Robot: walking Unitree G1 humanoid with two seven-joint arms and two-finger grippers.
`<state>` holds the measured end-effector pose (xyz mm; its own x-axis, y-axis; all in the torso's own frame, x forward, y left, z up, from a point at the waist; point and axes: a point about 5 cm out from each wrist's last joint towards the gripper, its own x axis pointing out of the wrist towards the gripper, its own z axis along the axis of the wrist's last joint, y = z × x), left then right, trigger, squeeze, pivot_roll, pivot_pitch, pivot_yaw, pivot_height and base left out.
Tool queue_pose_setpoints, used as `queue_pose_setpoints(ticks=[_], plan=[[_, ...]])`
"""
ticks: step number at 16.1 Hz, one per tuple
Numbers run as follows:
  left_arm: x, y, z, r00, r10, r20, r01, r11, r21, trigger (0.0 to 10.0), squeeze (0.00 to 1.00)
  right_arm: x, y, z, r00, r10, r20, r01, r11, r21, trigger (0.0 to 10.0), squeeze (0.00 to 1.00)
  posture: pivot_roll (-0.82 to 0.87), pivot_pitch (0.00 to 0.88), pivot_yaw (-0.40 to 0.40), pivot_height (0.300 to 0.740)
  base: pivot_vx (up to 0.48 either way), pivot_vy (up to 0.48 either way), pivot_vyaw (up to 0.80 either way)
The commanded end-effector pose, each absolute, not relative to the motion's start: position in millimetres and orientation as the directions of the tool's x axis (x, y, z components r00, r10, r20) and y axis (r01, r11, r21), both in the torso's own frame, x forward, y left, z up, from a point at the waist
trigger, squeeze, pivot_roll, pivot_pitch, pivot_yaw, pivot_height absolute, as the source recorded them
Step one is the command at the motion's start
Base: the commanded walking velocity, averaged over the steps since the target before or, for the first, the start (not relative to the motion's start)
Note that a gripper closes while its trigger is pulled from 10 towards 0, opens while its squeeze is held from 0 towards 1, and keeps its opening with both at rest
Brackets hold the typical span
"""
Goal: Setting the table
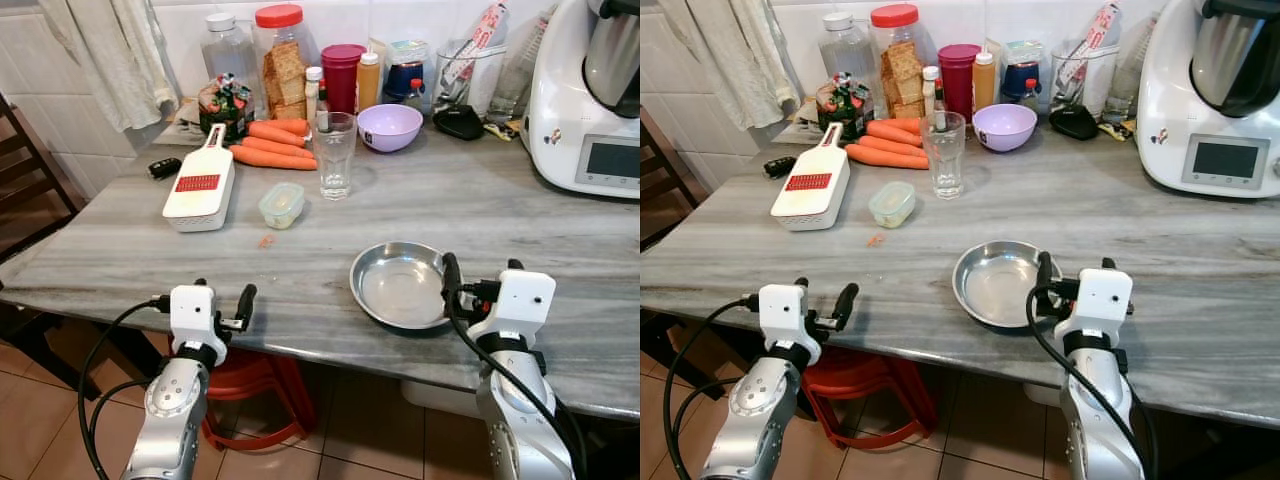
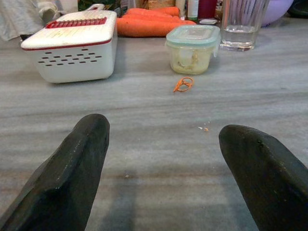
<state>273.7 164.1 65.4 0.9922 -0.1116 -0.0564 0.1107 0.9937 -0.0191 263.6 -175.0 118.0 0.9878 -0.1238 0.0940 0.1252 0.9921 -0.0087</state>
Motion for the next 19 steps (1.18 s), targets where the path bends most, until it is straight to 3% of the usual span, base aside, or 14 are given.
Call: queue_pose_setpoints(ticks=[1,19], plan=[[274.8,167.5,66.1,0.992,-0.110,-0.055,0.110,0.994,-0.001,10.0,0.00,264.8,-174.3,118.5,0.987,-0.128,0.098,0.129,0.992,0.001,10.0,0.00,-0.05,0.000,0.114,0.740,0.000,0.000,0.00],[276.1,168.2,66.3,0.993,-0.085,-0.079,0.085,0.996,0.000,10.0,0.00,262.0,-174.4,117.3,0.985,-0.145,0.092,0.145,0.989,0.004,10.0,0.00,-0.05,0.011,0.122,0.740,-0.015,0.000,0.00]])
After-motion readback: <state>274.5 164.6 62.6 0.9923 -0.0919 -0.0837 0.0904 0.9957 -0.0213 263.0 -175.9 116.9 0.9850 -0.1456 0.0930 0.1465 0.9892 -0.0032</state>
